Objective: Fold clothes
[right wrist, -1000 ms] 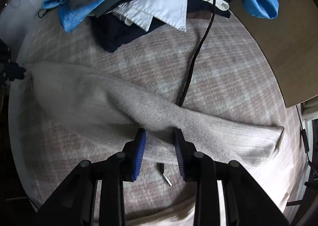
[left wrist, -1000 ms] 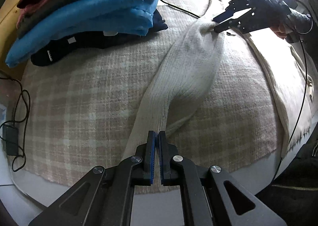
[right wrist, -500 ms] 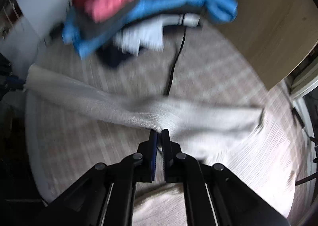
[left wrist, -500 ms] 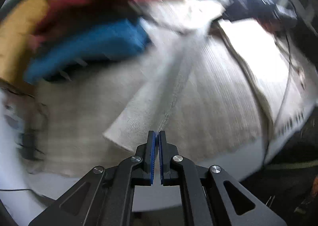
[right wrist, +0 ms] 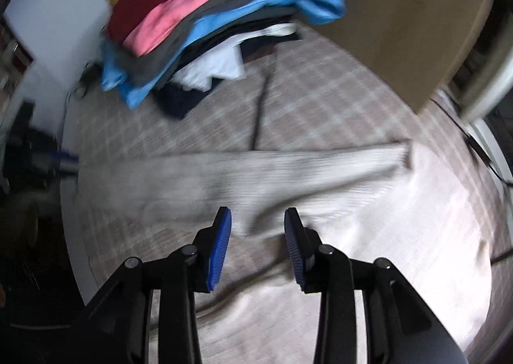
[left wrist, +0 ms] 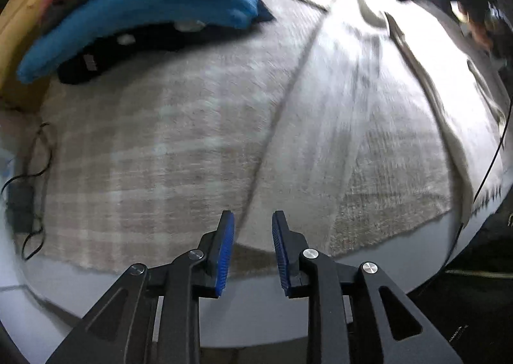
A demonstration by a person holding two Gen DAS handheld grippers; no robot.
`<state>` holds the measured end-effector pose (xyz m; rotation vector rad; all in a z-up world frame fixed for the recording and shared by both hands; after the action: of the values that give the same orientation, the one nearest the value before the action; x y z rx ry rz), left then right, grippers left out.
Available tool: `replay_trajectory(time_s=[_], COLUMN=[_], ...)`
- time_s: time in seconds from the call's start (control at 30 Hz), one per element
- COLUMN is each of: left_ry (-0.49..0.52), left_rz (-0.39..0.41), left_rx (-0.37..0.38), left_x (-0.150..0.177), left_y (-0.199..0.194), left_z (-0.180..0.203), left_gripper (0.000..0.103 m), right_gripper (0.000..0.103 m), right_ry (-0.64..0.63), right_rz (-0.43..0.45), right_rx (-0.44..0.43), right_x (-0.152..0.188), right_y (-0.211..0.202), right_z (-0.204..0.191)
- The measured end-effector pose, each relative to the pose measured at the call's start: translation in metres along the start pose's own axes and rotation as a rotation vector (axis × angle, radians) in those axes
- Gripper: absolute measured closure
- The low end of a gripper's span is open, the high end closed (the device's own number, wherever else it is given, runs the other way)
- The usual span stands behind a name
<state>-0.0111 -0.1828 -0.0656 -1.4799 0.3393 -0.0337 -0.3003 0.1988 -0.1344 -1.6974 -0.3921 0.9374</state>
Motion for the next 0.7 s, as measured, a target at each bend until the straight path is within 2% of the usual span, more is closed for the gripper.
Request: replay_trajectory(time_s=[0.1,0.17,0.2,0.3,0.4,0.5,0.53,0.6,0.7], left_ry=[0.038,0.009,-0.026,-0.08,-0.134,-0.136,-0.131,-0.118,-0.097], left_rz=[0.001,0.027,0.032,0.056,0.158,0.236,0.255,0.28,0.284], left_rx=[-0.019,-0.007,0.01,0.018,-0.013,-0.055,-0.059,-0.058,-0.013], left_x=[-0.003,-0.007,-0.011,-0.019,-0.035,-0.049,-0.052,-0.052,-0.05], left_y=[0.01,0.01,0.011,0.002,-0.039,-0.073,-0.083,-0.091,-0.096], left_z=[0.01,0.008,0.004,-0.009,-0.034,-0.045,-0.044,-0.047,-0.046], left_gripper=[0.08,0.099,0.1,0.101,0.101,0.101,0.1,0.101,0.1], right_gripper=[0.069,0.069,0.069,0.069,0.069,0.07,0.072,0.088,0.089], right_ry=[0.115,0.171,0.191,0.239,0.273,0.349,0.359,0.33,0.285], right_rz=[0.004,0.004,0.007,0.017,0.025,0.031,0.019,-0.037,-0.078], right_rx=[0.044,0.058,0.059,0.069,0.072,0.026,0.024,0.037,0.087], right_x=[0.009,0.016,0.018,0.021,0.015,0.004,0.002,-0.004,-0.008], right_y=[-0.005,-0.004,-0.002,0.006,0.014,0.031,0.039,0.06,0.08], right_z=[0.029,0.044,0.049,0.064,0.077,0.094,0.096,0.094,0.086])
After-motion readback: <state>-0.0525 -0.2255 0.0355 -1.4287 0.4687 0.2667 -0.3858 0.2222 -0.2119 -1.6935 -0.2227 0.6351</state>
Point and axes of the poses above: each gripper's, at about its wrist camera, not at the fingertips, and y roughly the way its jaws point, z to its right, x to its underside, the point moved 2 cm from there along y, roughly the way its jaws point, and after that the axes turned 2 degrees about x, right-handed, at the moved point
